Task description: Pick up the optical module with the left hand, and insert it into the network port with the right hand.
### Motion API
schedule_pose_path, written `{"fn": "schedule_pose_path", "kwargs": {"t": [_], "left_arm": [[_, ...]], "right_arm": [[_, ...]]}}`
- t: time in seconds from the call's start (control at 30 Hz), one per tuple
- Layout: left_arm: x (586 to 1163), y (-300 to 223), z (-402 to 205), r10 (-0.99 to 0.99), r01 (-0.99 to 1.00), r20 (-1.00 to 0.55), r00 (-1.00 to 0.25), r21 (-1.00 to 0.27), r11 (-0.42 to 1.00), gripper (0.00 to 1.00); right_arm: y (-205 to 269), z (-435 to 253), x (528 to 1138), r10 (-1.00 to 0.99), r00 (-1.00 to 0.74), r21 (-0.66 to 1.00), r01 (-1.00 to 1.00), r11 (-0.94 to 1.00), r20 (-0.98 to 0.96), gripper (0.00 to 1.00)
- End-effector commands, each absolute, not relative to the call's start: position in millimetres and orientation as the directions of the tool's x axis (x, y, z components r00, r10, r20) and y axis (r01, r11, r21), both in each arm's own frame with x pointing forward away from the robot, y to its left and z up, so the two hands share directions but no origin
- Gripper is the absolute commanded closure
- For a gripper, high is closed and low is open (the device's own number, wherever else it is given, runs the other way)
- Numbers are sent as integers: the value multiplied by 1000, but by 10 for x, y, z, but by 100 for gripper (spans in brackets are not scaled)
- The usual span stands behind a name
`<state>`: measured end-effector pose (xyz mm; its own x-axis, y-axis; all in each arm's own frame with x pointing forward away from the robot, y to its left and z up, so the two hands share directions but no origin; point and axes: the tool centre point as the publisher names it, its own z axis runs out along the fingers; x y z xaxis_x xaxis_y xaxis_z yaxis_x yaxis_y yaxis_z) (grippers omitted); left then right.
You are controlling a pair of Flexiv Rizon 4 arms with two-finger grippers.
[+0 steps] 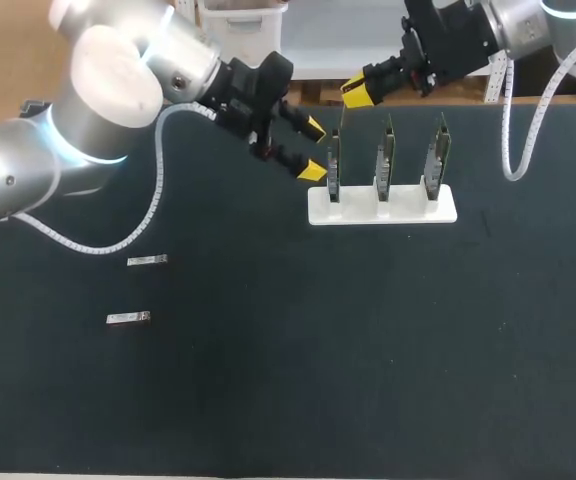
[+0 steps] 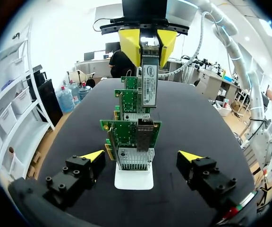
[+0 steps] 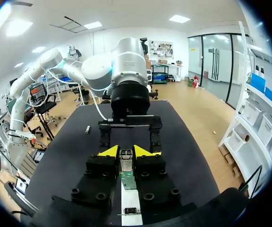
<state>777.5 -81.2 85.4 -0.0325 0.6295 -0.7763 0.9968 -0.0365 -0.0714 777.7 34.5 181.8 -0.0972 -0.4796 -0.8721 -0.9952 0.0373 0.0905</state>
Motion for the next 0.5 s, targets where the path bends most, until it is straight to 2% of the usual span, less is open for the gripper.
{"fn": "schedule_pose_path", "kwargs": {"t": [0.03,0.5], "left_arm": [[7767,-821,859,632,997,-774,-32,-69,-34,0],[7767,-821,859,632,997,-774,-32,-69,-34,0]], "right_arm": [[350,1823,7764,-479,-94,86,-996,38,-873,100],[424,1823,7781,-481,-79,81,-997,16,-873,100]]}}
